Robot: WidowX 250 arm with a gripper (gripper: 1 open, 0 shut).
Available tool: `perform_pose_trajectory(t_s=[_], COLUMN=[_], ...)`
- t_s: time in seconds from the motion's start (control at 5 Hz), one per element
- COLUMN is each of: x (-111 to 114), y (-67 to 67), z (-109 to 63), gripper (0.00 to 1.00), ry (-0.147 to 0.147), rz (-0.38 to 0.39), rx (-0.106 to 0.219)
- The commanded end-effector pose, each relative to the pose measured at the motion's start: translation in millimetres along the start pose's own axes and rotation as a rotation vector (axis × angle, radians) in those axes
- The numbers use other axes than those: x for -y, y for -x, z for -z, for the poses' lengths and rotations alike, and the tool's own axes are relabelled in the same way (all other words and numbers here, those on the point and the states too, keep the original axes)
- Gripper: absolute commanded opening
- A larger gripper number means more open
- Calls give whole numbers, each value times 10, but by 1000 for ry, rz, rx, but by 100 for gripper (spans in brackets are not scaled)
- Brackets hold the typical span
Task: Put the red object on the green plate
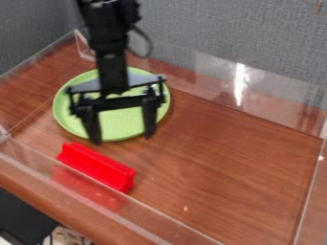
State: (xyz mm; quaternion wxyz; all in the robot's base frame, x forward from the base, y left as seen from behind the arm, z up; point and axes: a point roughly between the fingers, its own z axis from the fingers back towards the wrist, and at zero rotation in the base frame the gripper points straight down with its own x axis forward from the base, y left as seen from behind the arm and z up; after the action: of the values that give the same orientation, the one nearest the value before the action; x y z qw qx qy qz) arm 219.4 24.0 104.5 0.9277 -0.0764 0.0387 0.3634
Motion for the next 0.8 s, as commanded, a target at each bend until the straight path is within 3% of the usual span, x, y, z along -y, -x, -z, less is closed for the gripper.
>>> perform_pose_trajectory(t_s=[0.0,0.2,0.6], x=[-197,-279,-445], y=[-8,-79,-254], z=[-207,-243,152], gripper=[100,100,100], ry=[75,93,70], rz=[-232,-440,-552], rx=[68,93,139])
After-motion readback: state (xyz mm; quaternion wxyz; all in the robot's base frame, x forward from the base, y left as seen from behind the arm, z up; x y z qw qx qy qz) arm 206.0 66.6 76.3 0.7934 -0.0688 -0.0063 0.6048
